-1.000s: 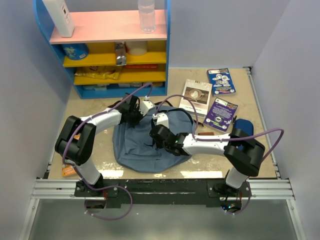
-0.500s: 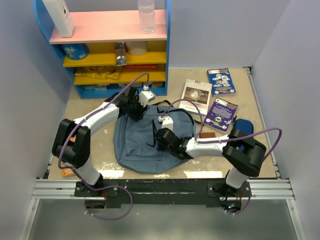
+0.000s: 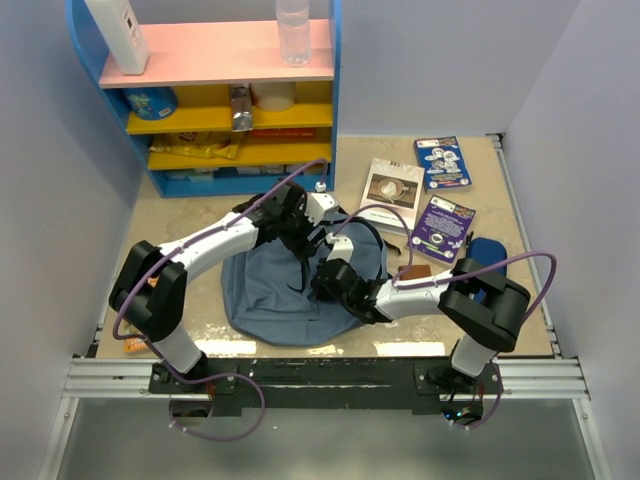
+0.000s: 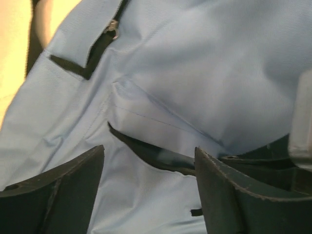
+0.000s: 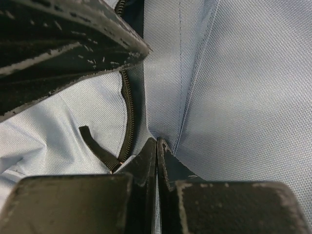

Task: Pack the student bag
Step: Unzip the student bag at the center of the board.

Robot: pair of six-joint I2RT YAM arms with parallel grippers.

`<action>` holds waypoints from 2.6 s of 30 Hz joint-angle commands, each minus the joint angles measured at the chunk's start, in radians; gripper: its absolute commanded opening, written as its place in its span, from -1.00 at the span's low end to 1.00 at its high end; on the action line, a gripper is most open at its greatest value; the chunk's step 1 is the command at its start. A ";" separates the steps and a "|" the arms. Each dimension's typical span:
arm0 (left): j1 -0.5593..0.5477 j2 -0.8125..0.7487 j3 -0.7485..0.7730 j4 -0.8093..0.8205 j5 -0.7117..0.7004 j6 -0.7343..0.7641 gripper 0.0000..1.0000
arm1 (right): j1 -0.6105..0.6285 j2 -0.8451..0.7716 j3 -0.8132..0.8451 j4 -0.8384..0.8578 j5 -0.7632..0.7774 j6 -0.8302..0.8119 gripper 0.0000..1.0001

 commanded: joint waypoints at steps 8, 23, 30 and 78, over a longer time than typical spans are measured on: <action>-0.015 -0.010 -0.098 0.013 -0.243 -0.032 0.80 | 0.007 0.045 -0.052 -0.098 -0.070 0.006 -1.00; -0.021 -0.024 -0.084 0.019 -0.117 -0.074 0.64 | 0.007 0.031 -0.077 -0.069 -0.086 0.032 -1.00; -0.021 -0.042 -0.116 0.060 -0.150 -0.124 0.86 | 0.007 0.034 -0.083 -0.055 -0.090 0.038 -1.00; -0.008 -0.168 -0.159 0.036 -0.128 -0.038 -0.75 | -0.038 -0.386 -0.026 -0.293 0.068 -0.017 0.38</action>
